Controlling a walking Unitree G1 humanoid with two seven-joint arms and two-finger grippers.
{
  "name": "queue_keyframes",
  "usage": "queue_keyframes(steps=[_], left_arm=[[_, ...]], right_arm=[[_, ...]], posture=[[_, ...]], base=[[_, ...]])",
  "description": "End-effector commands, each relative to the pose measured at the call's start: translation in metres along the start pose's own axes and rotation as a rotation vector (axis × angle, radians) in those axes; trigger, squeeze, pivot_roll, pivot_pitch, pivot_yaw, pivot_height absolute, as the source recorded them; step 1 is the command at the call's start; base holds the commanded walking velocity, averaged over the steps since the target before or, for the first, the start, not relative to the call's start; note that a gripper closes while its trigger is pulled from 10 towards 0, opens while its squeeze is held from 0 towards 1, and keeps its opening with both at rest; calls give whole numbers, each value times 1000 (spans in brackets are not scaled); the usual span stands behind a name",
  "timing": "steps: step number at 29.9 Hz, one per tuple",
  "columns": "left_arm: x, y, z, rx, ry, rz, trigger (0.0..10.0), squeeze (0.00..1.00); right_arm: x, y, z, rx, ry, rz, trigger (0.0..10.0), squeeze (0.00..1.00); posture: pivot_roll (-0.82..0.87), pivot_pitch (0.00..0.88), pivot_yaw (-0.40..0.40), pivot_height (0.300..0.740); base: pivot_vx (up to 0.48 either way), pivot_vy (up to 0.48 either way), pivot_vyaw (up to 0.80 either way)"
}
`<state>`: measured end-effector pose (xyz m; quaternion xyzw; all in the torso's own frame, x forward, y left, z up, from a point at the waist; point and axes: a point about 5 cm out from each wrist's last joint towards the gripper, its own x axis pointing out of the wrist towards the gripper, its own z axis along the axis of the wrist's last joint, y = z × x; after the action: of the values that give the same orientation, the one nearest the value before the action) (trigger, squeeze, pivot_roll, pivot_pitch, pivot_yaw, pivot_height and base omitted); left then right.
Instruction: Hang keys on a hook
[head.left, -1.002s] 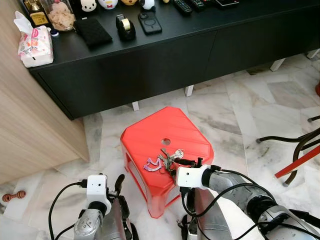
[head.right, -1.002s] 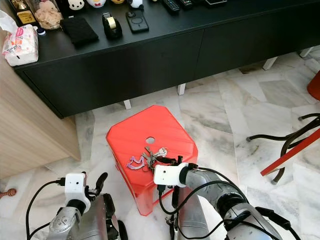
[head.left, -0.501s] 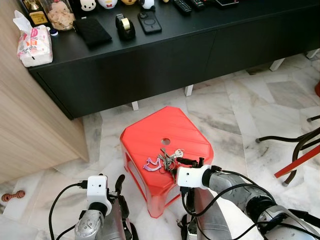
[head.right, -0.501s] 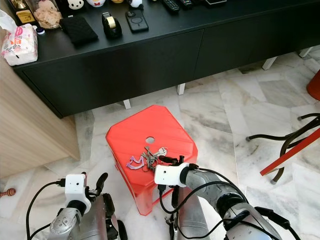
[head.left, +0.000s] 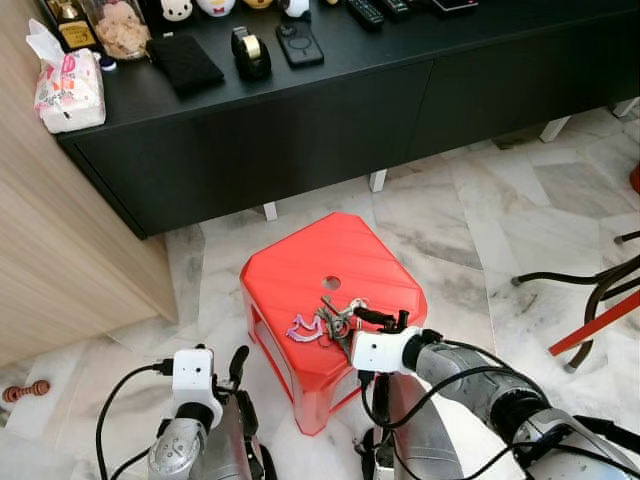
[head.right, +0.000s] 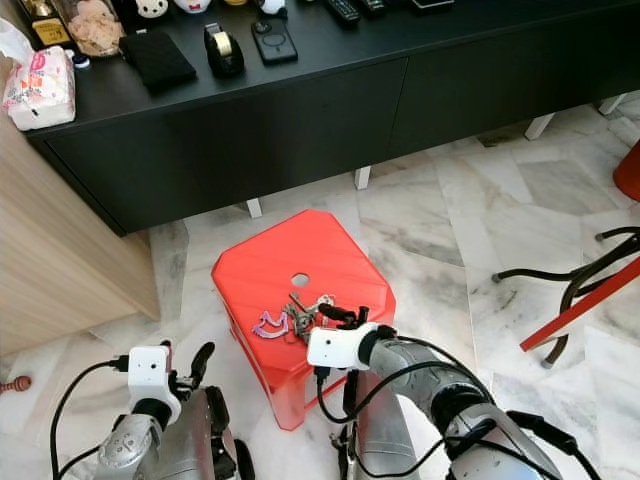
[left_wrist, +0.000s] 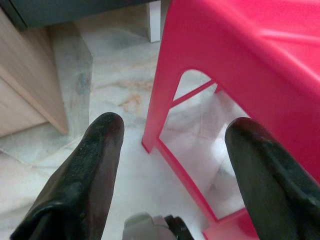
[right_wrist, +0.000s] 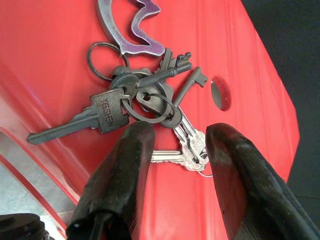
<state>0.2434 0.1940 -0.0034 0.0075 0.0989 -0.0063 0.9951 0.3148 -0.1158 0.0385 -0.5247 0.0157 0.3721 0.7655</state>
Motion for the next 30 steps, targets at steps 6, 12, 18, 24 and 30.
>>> queue_keyframes(steps=[6,12,18,24,30], left_arm=[[-8,-3,-9,5,38,-4,10000,0],[-9,-4,-9,7,33,-4,10000,0],[-9,-6,-7,7,26,-5,10000,0],[-9,-6,-5,9,21,-5,10000,0],[-9,-5,-5,9,23,-3,10000,0]], right_arm=[[-1,7,0,-9,-19,14,10000,0],[-2,8,5,-24,-72,28,10000,0],[-2,12,6,-30,-81,43,10000,0],[-3,15,5,-27,-76,51,10000,0],[-4,16,3,-30,-71,58,0,0]], posture=[[-97,261,-36,593],[-97,261,-36,593],[-99,262,-34,593],[-98,264,-35,593],[-98,264,-34,593]], base=[[0,0,0],[0,0,0],[0,0,0],[0,0,0],[0,0,0]])
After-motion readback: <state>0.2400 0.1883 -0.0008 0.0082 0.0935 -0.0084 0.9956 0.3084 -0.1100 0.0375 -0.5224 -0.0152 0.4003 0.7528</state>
